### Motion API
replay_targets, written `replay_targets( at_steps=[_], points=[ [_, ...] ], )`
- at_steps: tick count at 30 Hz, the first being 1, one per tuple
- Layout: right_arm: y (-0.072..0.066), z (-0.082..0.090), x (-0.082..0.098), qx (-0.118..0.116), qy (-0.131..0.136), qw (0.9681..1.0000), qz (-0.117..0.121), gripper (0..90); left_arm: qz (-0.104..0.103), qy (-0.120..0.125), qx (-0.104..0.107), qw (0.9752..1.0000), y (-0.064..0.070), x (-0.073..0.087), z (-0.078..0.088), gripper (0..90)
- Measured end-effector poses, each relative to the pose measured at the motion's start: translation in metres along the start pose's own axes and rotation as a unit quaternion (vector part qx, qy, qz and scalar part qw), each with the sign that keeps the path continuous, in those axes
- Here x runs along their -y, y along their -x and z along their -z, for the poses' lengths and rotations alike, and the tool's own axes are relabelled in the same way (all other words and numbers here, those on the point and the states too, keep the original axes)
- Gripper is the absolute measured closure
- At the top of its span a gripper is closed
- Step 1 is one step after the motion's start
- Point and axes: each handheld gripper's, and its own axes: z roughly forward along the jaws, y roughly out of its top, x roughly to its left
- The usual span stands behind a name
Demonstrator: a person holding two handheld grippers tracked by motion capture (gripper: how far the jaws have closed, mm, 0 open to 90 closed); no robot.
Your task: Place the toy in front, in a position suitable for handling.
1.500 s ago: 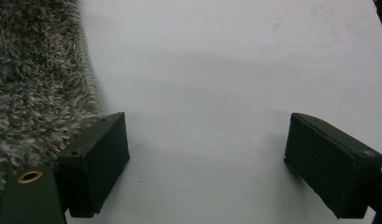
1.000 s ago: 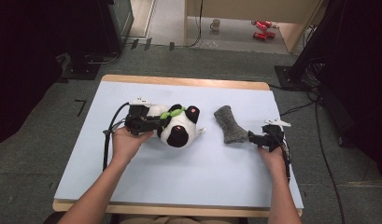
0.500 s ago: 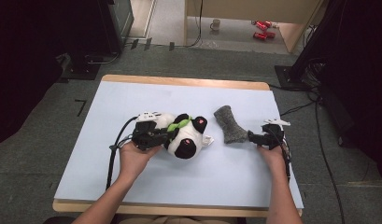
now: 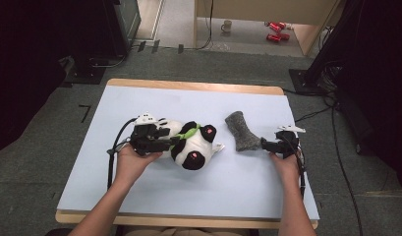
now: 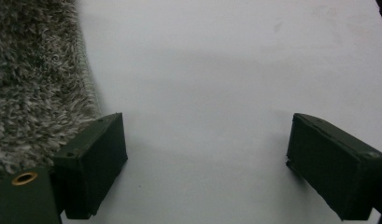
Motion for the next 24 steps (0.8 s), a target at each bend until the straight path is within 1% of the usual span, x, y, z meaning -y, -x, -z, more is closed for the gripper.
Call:
replay_targets(
  at_steps=[1, 3, 5, 7, 9, 12, 13, 15, 17, 18, 20, 22, 24],
  points=[
    [0.0, 0.0, 0.0, 0.0, 0.0, 1.0, 0.001, 11.9, -0.005, 0.001, 0.001, 1.0, -0.002, 0.0, 0.002, 43.2],
    [0.0, 0.001, 0.0, 0.0, -0.001, 1.0, 0.0, 13.4, -0.006, 0.002, 0.001, 1.0, -0.006, 0.001, 0.005, 42.1],
    [-0.001, 0.002, -0.002, 0.0, -0.005, 1.0, 0.0, 14.7, -0.005, 0.004, 0.008, 0.9999, -0.009, 0.001, 0.007, 40.9],
    [-0.001, 0.002, -0.003, -0.001, -0.011, 0.9999, 0.002, 18.0, -0.012, 0.007, 0.015, 0.9998, -0.012, 0.002, 0.009, 39.5],
    [-0.001, 0.004, -0.005, -0.004, -0.015, 0.9999, 0.002, 23.5, -0.02, 0.006, 0.014, 0.9997, -0.014, 0.002, 0.011, 38.3],
    [0.0, 0.006, -0.006, -0.008, -0.016, 0.9998, -0.002, 26.4, -0.031, 0.0, 0.007, 0.9995, -0.018, 0.0, 0.016, 36.8],
    [0.001, 0.007, -0.007, -0.009, -0.016, 0.9998, 0.0, 28.4, -0.033, 0.001, 0.005, 0.9994, -0.02, 0.0, 0.018, 36.3],
    [0.001, 0.009, -0.008, -0.008, -0.011, 0.9999, 0.005, 29.6, -0.029, 0.01, 0.006, 0.9995, -0.025, 0.0, 0.022, 36.0],
    [0.001, 0.013, -0.01, -0.015, -0.003, 0.9999, -0.002, 31.2, -0.024, 0.014, 0.007, 0.9996, -0.03, 0.001, 0.026, 35.9],
    [0.0, 0.015, -0.011, -0.017, -0.002, 0.9998, -0.005, 31.2, -0.023, 0.012, 0.008, 0.9996, -0.033, 0.001, 0.028, 35.8],
    [-0.001, 0.018, -0.017, -0.026, -0.011, 0.9996, -0.01, 30.8, -0.024, 0.007, 0.006, 0.9997, -0.036, 0.003, 0.03, 35.0],
    [-0.004, 0.022, -0.021, -0.033, -0.001, 0.9994, -0.006, 31.0, -0.03, 0.006, 0.001, 0.9995, -0.039, 0.005, 0.032, 35.0],
    [-0.006, 0.023, -0.022, -0.034, 0.003, 0.9994, -0.004, 31.0, -0.028, 0.006, 0.001, 0.9996, -0.042, 0.008, 0.033, 34.9]
  ],
)
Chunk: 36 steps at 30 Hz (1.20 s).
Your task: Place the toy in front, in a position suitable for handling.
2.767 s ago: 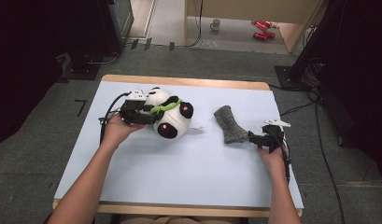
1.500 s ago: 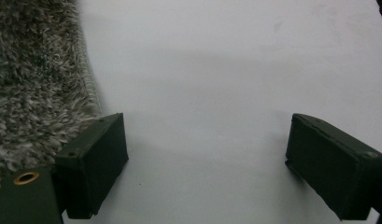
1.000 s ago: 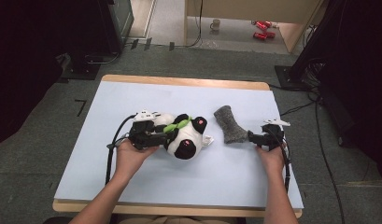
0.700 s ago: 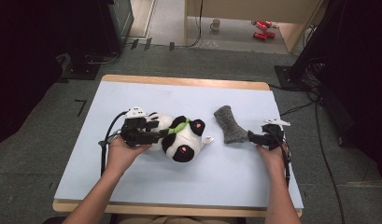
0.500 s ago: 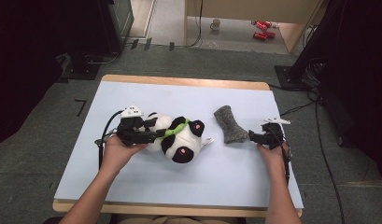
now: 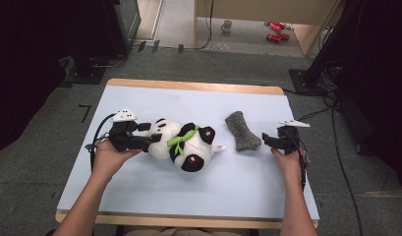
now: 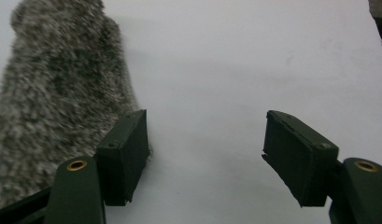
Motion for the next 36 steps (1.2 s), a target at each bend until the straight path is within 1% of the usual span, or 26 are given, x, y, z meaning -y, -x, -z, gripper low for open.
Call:
replay_targets(
  at_steps=[1, 3, 6, 12, 17, 19, 22, 23, 26, 29, 32, 36],
  points=[
    [-0.002, 0.001, -0.001, -0.002, 0.003, 1.0, 0.001, 31.1, 0.002, 0.001, 0.002, 1.0, -0.002, 0.002, 0.001, 34.9],
    [-0.005, 0.003, -0.004, -0.006, 0.007, 1.0, 0.001, 31.0, 0.0, 0.002, -0.001, 1.0, -0.003, 0.006, 0.001, 34.4],
    [-0.01, 0.008, -0.008, -0.017, 0.016, 0.9997, -0.004, 30.7, -0.002, -0.009, -0.005, 0.9999, -0.006, 0.013, 0.0, 33.0],
    [-0.02, 0.01, -0.014, -0.036, 0.013, 0.9993, -0.001, 31.6, 0.001, -0.012, -0.005, 0.9999, -0.008, 0.026, -0.001, 32.1],
    [-0.027, 0.011, -0.017, -0.045, 0.012, 0.9989, 0.006, 32.3, 0.001, -0.014, -0.008, 0.9999, -0.008, 0.035, -0.003, 31.4],
    [-0.03, 0.01, -0.019, -0.051, 0.014, 0.9986, 0.008, 32.5, 0.0, -0.011, -0.007, 0.9999, -0.008, 0.037, -0.005, 31.4],
    [-0.036, 0.009, -0.022, -0.063, 0.015, 0.9978, 0.015, 36.2, 0.002, -0.005, -0.002, 1.0, -0.008, 0.039, -0.007, 31.2],
    [-0.038, 0.009, -0.023, -0.065, 0.015, 0.9976, 0.017, 36.3, 0.0, -0.003, -0.003, 1.0, -0.007, 0.039, -0.009, 30.9],
    [-0.045, 0.006, -0.026, -0.067, 0.012, 0.9973, 0.028, 35.6, -0.005, -0.004, -0.005, 1.0, -0.006, 0.04, -0.013, 29.5],
    [-0.05, 0.004, -0.029, -0.069, 0.011, 0.9969, 0.036, 35.5, -0.003, -0.005, -0.005, 1.0, -0.006, 0.042, -0.019, 28.0],
    [-0.057, 0.001, -0.03, -0.076, 0.006, 0.996, 0.046, 36.9, 0.001, 0.003, -0.005, 1.0, -0.008, 0.042, -0.02, 27.7],
    [-0.061, -0.004, -0.03, -0.078, -0.004, 0.9959, 0.047, 36.3, -0.002, 0.004, -0.008, 1.0, -0.008, 0.042, -0.019, 26.7]
  ],
)
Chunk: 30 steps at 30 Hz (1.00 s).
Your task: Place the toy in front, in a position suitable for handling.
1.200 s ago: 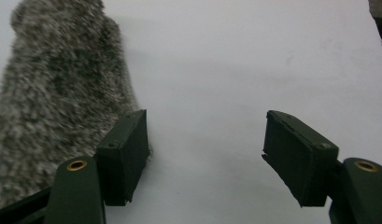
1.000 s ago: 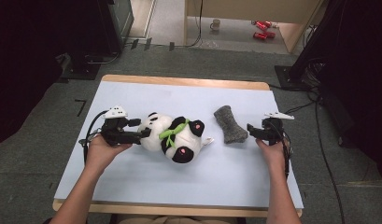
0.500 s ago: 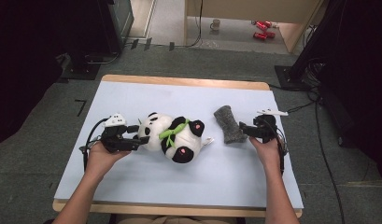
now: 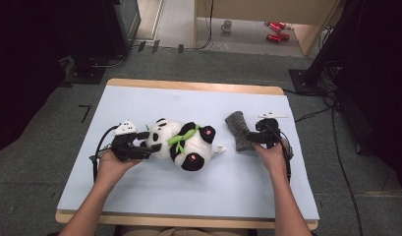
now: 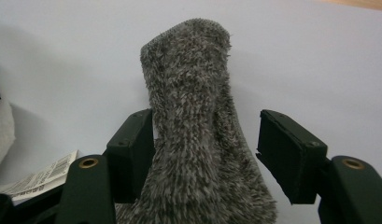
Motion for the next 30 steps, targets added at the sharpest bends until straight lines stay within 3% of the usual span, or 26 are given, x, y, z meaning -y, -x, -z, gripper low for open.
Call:
replay_targets(
  at_steps=[6, 12, 18, 30],
  points=[
    [-0.004, -0.012, 0.0, -0.004, -0.012, 0.9999, 0.005, 38.5, 0.009, -0.002, 0.017, 0.9998, -0.006, 0.004, -0.007, 21.2],
    [-0.007, -0.021, 0.0, -0.005, -0.024, 0.9996, 0.013, 41.9, -0.004, 0.006, 0.01, 0.9999, -0.003, 0.008, -0.011, 18.8],
    [-0.005, -0.029, 0.001, 0.003, -0.036, 0.9992, 0.016, 50.2, 0.012, -0.008, -0.013, 0.9998, 0.003, 0.013, -0.012, 19.8],
    [-0.002, -0.037, 0.002, -0.005, -0.063, 0.998, 0.003, 57.9, 0.017, -0.004, -0.011, 0.9998, 0.003, 0.016, -0.011, 19.9]
  ],
)
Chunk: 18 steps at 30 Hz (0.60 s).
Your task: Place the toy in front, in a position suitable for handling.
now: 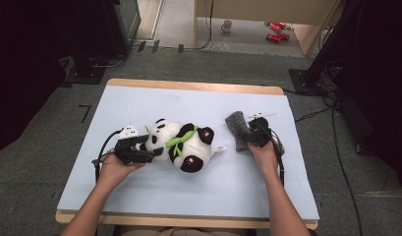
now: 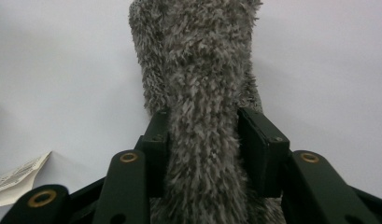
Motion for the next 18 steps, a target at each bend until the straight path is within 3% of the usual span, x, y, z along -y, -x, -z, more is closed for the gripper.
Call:
replay_targets(
  at_steps=[9, 13, 18],
  points=[
    [0.002, 0.0, -0.002, -0.015, -0.013, 0.9997, -0.013, 72.1, 0.005, 0.007, 0.003, 1.0, -0.001, 0.001, 0.0, 21.6],
    [0.003, 0.007, -0.005, -0.026, -0.013, 0.999, -0.034, 73.3, 0.006, 0.005, 0.0, 1.0, 0.0, 0.001, 0.0, 24.7],
    [-0.001, 0.024, -0.01, -0.044, 0.012, 0.9979, -0.046, 73.8, 0.006, 0.005, -0.003, 1.0, 0.001, 0.001, 0.001, 24.7]
  ],
)
